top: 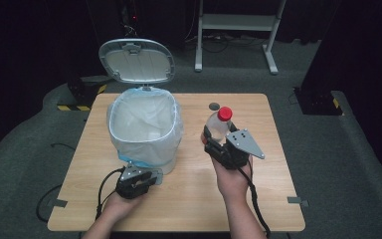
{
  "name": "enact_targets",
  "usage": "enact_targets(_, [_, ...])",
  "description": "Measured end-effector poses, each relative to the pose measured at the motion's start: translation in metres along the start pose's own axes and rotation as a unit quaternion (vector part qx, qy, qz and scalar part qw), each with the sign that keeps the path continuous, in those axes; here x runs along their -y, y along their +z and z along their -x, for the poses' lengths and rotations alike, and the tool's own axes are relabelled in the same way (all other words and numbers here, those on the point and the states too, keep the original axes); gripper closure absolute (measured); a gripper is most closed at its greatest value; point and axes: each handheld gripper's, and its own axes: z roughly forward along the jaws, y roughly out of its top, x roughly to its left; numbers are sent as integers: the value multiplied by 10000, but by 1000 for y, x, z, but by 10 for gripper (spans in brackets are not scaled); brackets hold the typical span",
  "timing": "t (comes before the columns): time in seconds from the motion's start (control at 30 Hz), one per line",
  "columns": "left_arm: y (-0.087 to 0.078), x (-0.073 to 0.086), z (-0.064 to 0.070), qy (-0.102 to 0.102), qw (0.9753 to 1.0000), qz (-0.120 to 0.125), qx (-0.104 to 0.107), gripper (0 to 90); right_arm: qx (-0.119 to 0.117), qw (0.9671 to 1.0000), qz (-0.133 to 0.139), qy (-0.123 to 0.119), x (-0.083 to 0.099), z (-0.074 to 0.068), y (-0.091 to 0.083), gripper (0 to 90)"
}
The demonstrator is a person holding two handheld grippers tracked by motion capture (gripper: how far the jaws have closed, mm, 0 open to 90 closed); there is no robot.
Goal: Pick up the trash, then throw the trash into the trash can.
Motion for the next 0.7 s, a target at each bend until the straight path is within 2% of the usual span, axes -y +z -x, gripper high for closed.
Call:
enact_targets(0.23, [0,0,0,-1,10000,8,-10,655,4,9997,256,29,-8,-4,-1,296])
enact_targets(0.4, [0,0,0,-9,10000,5,3,656,-7,9985,539,73,-18,-9,-4,297])
enact_targets(0.53, [0,0,0,-16,10000,32,-14,656,-1,9969,791,21,-28,-16,-6,297])
enact_targets(0.7, [0,0,0,-9,10000,28,-3,656,-102,9938,1102,47,-40,-25,-10,299])
